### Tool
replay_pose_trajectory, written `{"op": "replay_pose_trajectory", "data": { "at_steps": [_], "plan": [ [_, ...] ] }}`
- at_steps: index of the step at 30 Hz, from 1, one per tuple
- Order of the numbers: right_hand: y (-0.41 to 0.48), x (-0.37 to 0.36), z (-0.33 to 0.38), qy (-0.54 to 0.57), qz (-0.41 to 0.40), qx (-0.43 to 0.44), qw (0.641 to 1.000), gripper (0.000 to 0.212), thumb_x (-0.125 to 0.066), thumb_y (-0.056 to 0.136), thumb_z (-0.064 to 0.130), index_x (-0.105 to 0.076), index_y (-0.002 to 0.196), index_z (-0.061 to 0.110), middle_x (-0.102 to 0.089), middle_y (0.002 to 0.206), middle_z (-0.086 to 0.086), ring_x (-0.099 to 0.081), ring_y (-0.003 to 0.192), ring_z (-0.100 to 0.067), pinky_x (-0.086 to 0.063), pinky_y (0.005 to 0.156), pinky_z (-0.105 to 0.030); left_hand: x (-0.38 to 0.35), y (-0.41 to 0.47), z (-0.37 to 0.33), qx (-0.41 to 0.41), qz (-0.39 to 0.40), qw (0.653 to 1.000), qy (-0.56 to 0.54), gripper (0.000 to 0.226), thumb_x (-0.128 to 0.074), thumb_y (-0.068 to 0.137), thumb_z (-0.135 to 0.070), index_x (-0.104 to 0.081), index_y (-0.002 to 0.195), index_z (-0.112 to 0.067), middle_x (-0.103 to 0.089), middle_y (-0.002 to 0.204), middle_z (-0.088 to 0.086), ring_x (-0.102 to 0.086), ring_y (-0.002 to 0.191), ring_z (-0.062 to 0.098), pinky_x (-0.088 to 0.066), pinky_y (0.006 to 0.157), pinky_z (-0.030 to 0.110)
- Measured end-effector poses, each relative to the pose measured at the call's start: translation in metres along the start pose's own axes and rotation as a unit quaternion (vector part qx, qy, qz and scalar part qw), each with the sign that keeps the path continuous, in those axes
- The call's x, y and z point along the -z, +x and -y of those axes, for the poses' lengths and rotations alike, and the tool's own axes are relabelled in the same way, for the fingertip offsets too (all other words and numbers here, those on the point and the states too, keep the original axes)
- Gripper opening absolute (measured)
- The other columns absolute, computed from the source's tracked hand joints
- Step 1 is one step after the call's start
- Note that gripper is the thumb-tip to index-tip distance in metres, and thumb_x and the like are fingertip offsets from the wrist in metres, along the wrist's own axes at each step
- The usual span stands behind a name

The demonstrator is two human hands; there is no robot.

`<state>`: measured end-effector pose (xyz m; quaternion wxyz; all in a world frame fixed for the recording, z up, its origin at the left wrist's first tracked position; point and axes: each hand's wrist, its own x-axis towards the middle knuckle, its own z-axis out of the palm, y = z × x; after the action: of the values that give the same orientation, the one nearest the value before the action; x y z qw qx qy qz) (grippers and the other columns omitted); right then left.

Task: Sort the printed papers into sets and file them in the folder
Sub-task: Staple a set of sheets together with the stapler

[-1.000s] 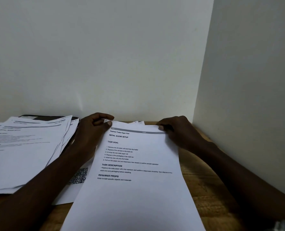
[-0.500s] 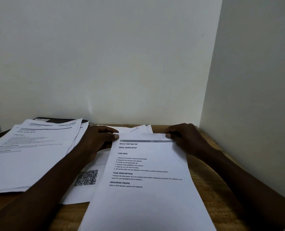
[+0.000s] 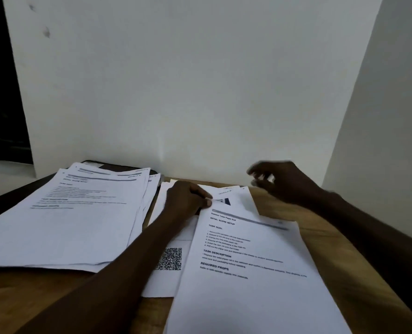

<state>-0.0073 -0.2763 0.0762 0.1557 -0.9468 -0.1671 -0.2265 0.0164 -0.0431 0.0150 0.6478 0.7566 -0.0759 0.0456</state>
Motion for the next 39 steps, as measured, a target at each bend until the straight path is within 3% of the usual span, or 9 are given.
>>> {"op": "replay_pose_trajectory", "data": {
  "at_steps": [3,8,13,17,24,30,34,37,39],
  "plan": [
    [0.062,-0.021,0.034,0.018,0.020,0.051,0.998,0.022,-0.072,0.084,0.012,-0.071,0.105,0.018,-0.072,0.093,0.000,-0.065,0.080,-0.011,-0.041,0.069,-0.007,0.004,0.003,-0.003,-0.010,-0.036,0.999,0.013,0.023,-0.078,0.071,0.004,-0.075,0.064,-0.018,-0.072,0.072,0.005,-0.070,0.078,0.022,-0.059,0.076,0.032],
    [0.133,-0.088,0.062,-0.010,0.111,0.064,0.992,0.033,-0.065,0.086,0.005,-0.069,0.111,0.025,-0.067,0.108,0.000,-0.058,0.090,-0.012,-0.050,0.087,-0.029,0.025,0.005,-0.001,-0.014,-0.072,0.994,0.086,0.010,-0.081,0.072,-0.002,-0.078,0.076,-0.011,-0.074,0.080,0.007,-0.071,0.083,0.025,-0.058,0.087,0.040],
    [0.171,-0.148,0.083,-0.067,0.188,0.100,0.975,0.043,-0.054,0.088,0.006,-0.064,0.123,0.029,-0.060,0.126,-0.002,-0.052,0.118,-0.020,-0.047,0.096,-0.036,0.048,0.018,0.000,-0.017,-0.093,0.981,0.170,0.015,-0.082,0.070,-0.004,-0.080,0.083,-0.010,-0.076,0.088,0.009,-0.071,0.085,0.022,-0.057,0.086,0.035],
    [0.188,-0.173,0.093,-0.100,0.217,0.110,0.965,0.045,-0.045,0.090,0.006,-0.059,0.130,0.022,-0.056,0.134,-0.006,-0.048,0.124,-0.026,-0.042,0.102,-0.039,0.062,0.020,0.009,0.019,-0.115,0.979,0.169,0.013,-0.080,0.072,-0.007,-0.080,0.082,-0.015,-0.074,0.079,0.003,-0.061,0.067,0.006,-0.045,0.055,0.005],
    [0.186,-0.169,0.094,-0.051,0.217,0.146,0.964,0.043,-0.051,0.092,0.008,-0.056,0.132,0.021,-0.058,0.132,-0.004,-0.049,0.120,-0.023,-0.040,0.094,-0.029,0.064,0.022,0.014,0.058,-0.122,0.980,0.142,0.014,-0.081,0.072,-0.005,-0.078,0.077,-0.017,-0.069,0.069,-0.001,-0.061,0.063,0.008,-0.044,0.049,0.009],
    [0.187,-0.172,0.090,-0.065,0.191,0.153,0.967,0.042,-0.054,0.085,0.009,-0.064,0.120,0.030,-0.062,0.116,0.002,-0.056,0.102,-0.019,-0.050,0.084,-0.034,0.063,0.021,0.016,0.067,-0.117,0.980,0.144,0.014,-0.080,0.073,-0.003,-0.078,0.079,-0.015,-0.071,0.072,0.001,-0.062,0.064,0.009,-0.045,0.055,0.015],
    [0.189,-0.172,0.083,-0.089,0.184,0.157,0.966,0.020,-0.061,0.082,0.014,-0.065,0.091,0.031,-0.066,0.101,0.002,-0.061,0.089,-0.023,-0.051,0.071,-0.034,0.061,0.021,0.014,0.069,-0.116,0.980,0.146,0.014,-0.080,0.073,-0.002,-0.078,0.079,-0.015,-0.071,0.073,0.000,-0.061,0.064,0.007,-0.044,0.051,0.011],
    [0.191,-0.172,0.077,-0.088,0.179,0.149,0.968,0.014,-0.063,0.076,0.012,-0.063,0.076,0.027,-0.067,0.096,-0.001,-0.063,0.086,-0.026,-0.055,0.074,-0.040,0.061,0.022,0.015,0.070,-0.115,0.980,0.147,0.014,-0.079,0.073,-0.002,-0.078,0.080,-0.014,-0.070,0.073,0.000,-0.060,0.063,0.006,-0.041,0.044,0.007],
    [0.192,-0.172,0.071,-0.103,0.174,0.133,0.970,0.017,-0.069,0.075,0.018,-0.058,0.067,0.029,-0.065,0.095,-0.002,-0.063,0.085,-0.027,-0.056,0.074,-0.043,0.061,0.022,0.015,0.068,-0.114,0.980,0.145,0.014,-0.079,0.073,-0.001,-0.078,0.080,-0.014,-0.070,0.072,-0.001,-0.061,0.065,0.008,-0.043,0.050,0.010]
  ]
}}
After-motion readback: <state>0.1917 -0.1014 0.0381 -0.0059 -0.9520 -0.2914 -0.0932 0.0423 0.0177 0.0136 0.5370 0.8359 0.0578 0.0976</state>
